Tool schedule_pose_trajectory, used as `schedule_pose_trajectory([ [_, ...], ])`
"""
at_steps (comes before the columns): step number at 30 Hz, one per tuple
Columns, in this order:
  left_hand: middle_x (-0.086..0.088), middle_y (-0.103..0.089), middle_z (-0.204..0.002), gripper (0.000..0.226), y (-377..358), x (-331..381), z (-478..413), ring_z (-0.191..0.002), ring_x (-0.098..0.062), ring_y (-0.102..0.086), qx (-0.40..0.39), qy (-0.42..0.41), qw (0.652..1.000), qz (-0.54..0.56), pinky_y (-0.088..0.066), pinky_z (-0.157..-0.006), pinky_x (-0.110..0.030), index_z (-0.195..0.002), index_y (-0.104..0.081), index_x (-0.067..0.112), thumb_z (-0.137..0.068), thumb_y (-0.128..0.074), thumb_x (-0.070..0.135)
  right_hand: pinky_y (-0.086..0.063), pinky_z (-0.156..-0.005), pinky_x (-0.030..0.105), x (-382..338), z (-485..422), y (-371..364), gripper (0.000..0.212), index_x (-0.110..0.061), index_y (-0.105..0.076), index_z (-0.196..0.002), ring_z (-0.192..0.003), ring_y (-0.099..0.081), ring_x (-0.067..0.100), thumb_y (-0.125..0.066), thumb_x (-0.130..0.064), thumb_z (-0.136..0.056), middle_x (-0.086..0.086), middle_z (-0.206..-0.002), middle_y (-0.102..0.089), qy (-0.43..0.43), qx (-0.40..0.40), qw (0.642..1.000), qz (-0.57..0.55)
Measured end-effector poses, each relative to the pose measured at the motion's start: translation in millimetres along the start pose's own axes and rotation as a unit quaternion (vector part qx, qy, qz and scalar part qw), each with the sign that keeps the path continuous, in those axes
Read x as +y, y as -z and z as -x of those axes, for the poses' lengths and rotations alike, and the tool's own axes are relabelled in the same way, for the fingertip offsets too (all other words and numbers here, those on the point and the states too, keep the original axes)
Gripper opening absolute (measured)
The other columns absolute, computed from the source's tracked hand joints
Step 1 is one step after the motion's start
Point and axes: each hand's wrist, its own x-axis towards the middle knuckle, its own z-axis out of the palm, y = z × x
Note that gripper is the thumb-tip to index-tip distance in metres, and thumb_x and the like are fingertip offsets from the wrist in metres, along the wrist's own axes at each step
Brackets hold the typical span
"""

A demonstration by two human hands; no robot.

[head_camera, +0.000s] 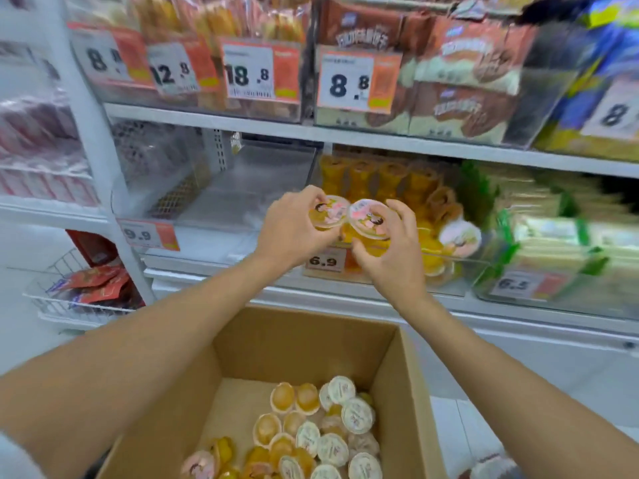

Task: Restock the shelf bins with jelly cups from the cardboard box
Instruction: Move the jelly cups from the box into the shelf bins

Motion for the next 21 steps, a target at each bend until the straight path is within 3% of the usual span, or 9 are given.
schedule_pose_trajectory([
  [5, -0.002, -0.067, -0.099, 0.051, -29.9, -10.6, -74.9, -0.102, -0.025, -0.056, -0.056, 0.005, 0.986, -0.156, -0.034, -0.09, -0.039, -0.107, -0.056, 0.024, -0.079, -0.052, 0.066, -0.04, -0.09, 0.021, 23.1, -64.8, -20.4, 0.048, -0.014, -0.049, -0.122, -0.113, -0.05, 0.018, -0.07, -0.021, -0.08, 0.004, -0.124, -0.047, -0.062, -0.024, 0.998, 0.014],
  [8, -0.013, -0.065, -0.107, 0.051, -47.3, -17.0, -108.9, -0.104, -0.031, -0.057, -0.114, 0.022, 0.968, -0.221, -0.037, -0.092, -0.039, -0.116, -0.056, 0.016, -0.088, -0.047, 0.058, -0.046, -0.089, 0.033, 43.6, -96.4, -44.2, 0.052, -0.014, -0.047, -0.128, -0.108, -0.054, 0.028, -0.066, -0.026, -0.082, 0.01, -0.123, -0.052, -0.14, -0.054, 0.987, 0.057],
  [10, -0.017, -0.058, -0.121, 0.056, -56.0, -20.8, -125.8, -0.113, -0.032, -0.053, -0.171, 0.03, 0.952, -0.251, -0.035, -0.096, -0.039, -0.14, -0.037, 0.018, -0.093, -0.046, 0.048, -0.05, -0.074, 0.035, 59.0, -109.9, -61.5, 0.051, -0.008, -0.048, -0.128, -0.089, -0.058, 0.032, -0.063, -0.025, -0.082, 0.018, -0.12, -0.057, -0.167, -0.085, 0.979, 0.077],
  [12, -0.015, -0.051, -0.133, 0.059, -62.3, -26.5, -139.5, -0.121, -0.032, -0.049, -0.234, 0.046, 0.938, -0.253, -0.035, -0.099, -0.04, -0.148, -0.023, 0.02, -0.096, -0.045, 0.035, -0.038, -0.061, 0.029, 69.4, -114.5, -73.4, 0.046, 0.0, -0.052, -0.123, -0.078, -0.057, 0.031, -0.06, -0.024, -0.085, 0.026, -0.119, -0.058, -0.181, -0.13, 0.967, 0.125],
  [14, -0.012, -0.05, -0.137, 0.057, -69.7, -33.6, -149.9, -0.121, -0.032, -0.05, -0.266, 0.054, 0.929, -0.252, -0.039, -0.096, -0.04, -0.148, -0.024, 0.024, -0.096, -0.047, 0.03, -0.041, -0.069, 0.029, 75.7, -113.5, -78.4, 0.05, -0.001, -0.046, -0.134, -0.102, -0.059, 0.033, -0.058, -0.022, -0.09, 0.025, -0.137, -0.047, -0.18, -0.151, 0.956, 0.177],
  [15, -0.01, -0.052, -0.136, 0.055, -72.9, -36.5, -152.4, -0.119, -0.031, -0.052, -0.261, 0.05, 0.929, -0.255, -0.041, -0.092, -0.039, -0.146, -0.029, 0.026, -0.095, -0.048, 0.033, -0.045, -0.082, 0.032, 76.2, -112.8, -78.3, 0.052, -0.003, -0.043, -0.137, -0.115, -0.055, 0.033, -0.057, -0.021, -0.091, 0.024, -0.144, -0.041, -0.172, -0.15, 0.954, 0.195],
  [18, -0.007, -0.051, -0.137, 0.049, -76.0, -38.7, -153.0, -0.123, -0.031, -0.048, -0.173, 0.041, 0.951, -0.251, -0.04, -0.096, -0.04, -0.135, -0.046, 0.031, -0.089, -0.049, 0.047, -0.031, -0.109, 0.037, 72.3, -111.1, -74.2, 0.044, -0.01, -0.053, -0.133, -0.135, -0.035, 0.032, -0.054, -0.018, -0.09, 0.023, -0.14, -0.046, -0.119, -0.126, 0.957, 0.234],
  [19, -0.008, -0.05, -0.138, 0.047, -75.0, -38.4, -150.7, -0.125, -0.031, -0.046, -0.151, 0.042, 0.95, -0.269, -0.038, -0.099, -0.041, -0.135, -0.049, 0.03, -0.09, -0.05, 0.043, -0.032, -0.109, 0.038, 71.5, -111.1, -73.2, 0.047, -0.013, -0.053, -0.136, -0.137, -0.033, 0.032, -0.054, -0.014, -0.089, 0.022, -0.143, -0.042, -0.109, -0.114, 0.961, 0.228],
  [21, -0.008, -0.053, -0.133, 0.04, -73.4, -38.2, -147.9, -0.125, -0.03, -0.046, -0.134, 0.04, 0.939, -0.313, -0.038, -0.099, -0.039, -0.131, -0.055, 0.025, -0.092, -0.052, 0.023, -0.044, -0.099, 0.04, 68.5, -110.3, -72.2, 0.05, -0.014, -0.051, -0.137, -0.126, -0.047, 0.033, -0.054, -0.006, -0.087, 0.018, -0.146, -0.039, -0.117, -0.095, 0.967, 0.204],
])
